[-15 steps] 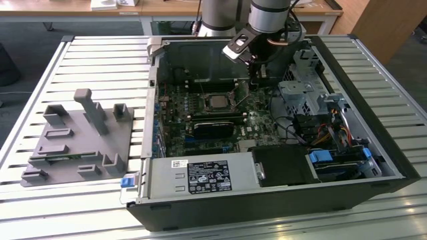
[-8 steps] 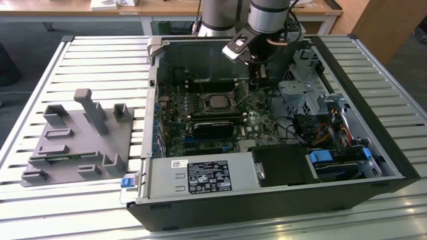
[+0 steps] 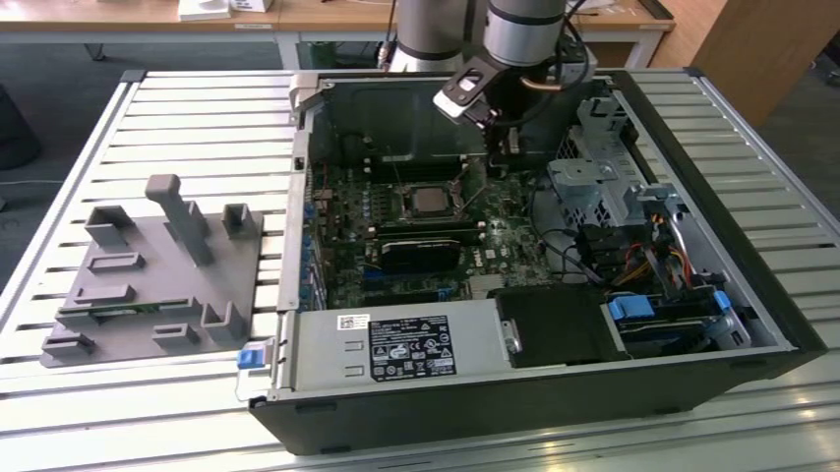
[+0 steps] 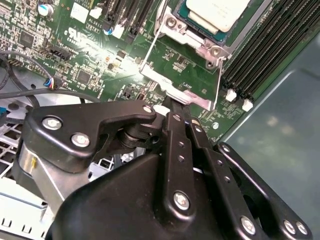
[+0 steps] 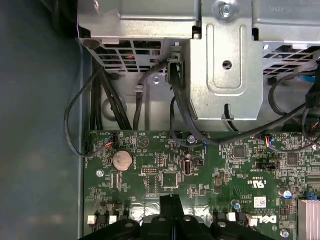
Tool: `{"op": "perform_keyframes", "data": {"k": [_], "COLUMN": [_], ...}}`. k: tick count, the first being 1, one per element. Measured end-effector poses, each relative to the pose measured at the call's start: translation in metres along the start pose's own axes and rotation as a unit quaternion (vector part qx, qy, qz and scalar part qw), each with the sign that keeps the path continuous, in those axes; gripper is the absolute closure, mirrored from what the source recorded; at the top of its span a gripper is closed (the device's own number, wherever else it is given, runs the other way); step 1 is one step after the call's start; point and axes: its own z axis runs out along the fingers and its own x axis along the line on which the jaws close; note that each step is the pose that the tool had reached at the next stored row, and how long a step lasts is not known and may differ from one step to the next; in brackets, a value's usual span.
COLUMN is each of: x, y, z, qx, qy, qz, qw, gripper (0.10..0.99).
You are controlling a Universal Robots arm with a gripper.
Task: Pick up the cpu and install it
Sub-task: 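Close the cpu cover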
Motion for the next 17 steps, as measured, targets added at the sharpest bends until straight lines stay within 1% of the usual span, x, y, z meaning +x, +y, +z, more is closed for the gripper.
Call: {"op": "perform_keyframes", "data": {"k": [8,17], "x": [-0.0001,-0.0001], "y": [-0.0056,-0.0086], "z": [0.0003,0.0002], "qx": [0.0000,0.0000], "qy": [0.0000,0.0000], "qz": [0.000,0.000], "qw": [1.0000,1.0000], "gripper": [0.980,0.980]}}
